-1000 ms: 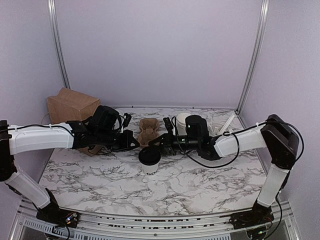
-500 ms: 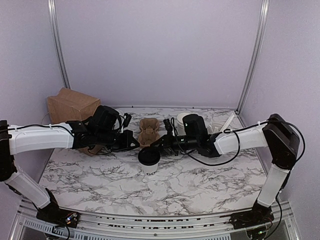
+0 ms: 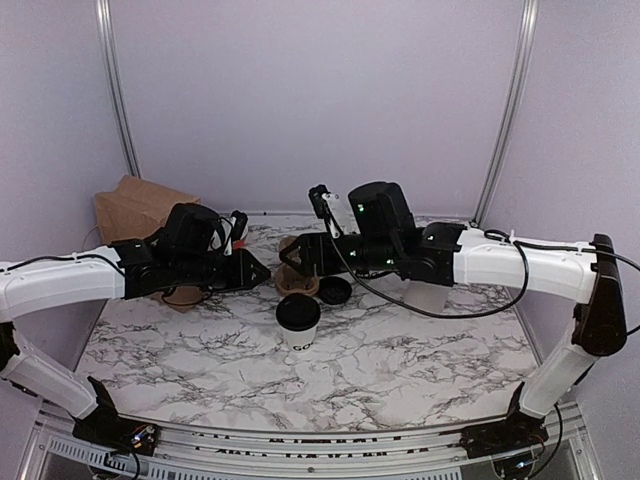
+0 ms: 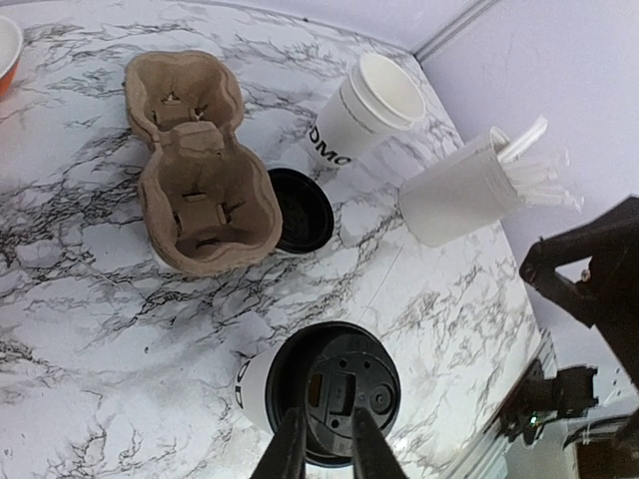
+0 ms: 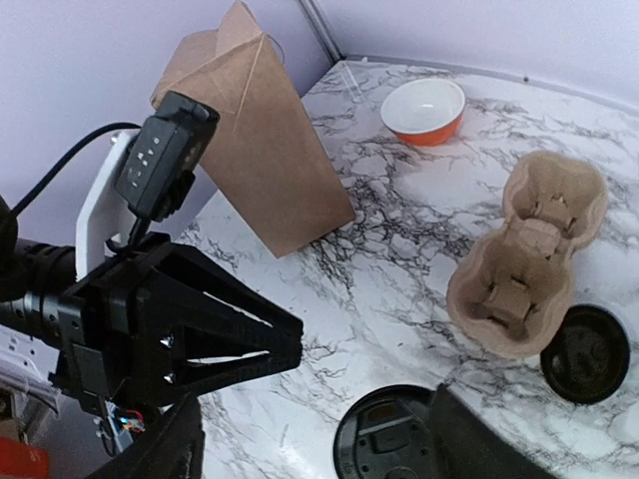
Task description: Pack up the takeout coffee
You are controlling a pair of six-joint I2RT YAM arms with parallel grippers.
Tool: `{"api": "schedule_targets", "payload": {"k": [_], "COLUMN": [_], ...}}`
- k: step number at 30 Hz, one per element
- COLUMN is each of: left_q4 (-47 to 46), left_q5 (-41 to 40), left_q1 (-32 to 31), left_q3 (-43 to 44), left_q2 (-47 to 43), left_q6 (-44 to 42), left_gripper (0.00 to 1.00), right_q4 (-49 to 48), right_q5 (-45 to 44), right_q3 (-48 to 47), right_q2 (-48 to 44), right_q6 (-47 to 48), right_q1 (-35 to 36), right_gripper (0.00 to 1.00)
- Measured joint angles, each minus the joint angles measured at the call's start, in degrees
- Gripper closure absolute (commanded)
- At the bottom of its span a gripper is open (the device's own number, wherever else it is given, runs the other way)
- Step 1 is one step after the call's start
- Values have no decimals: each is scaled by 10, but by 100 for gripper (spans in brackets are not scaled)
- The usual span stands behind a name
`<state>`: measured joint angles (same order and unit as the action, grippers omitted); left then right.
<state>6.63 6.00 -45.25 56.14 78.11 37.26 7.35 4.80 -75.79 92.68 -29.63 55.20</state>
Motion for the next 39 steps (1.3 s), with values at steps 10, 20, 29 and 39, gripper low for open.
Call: {"api": "schedule_targets", "payload": {"k": [10, 20, 29, 39], "left_q4": [3, 5, 7, 15], "left_q5": [-72, -119, -120, -120], "left_q1": [8, 8, 8, 8], "left_q3": [-38, -50, -50, -50], "left_q2": [-76, -127, -127, -127], "left_q6": [-23, -41, -48, -51], "left_gripper": [1, 1, 1, 1], "right_q4": [90, 164, 223, 275], "right_q5": [-131, -124, -82, -79], "right_q3": [-3, -49, -107, -152], "right_q2": [-3, 31, 121, 149], "right_q6": [114, 167, 173, 172], "right_q1": [51, 51, 51, 51], "right_gripper": [0, 3, 13, 16]}}
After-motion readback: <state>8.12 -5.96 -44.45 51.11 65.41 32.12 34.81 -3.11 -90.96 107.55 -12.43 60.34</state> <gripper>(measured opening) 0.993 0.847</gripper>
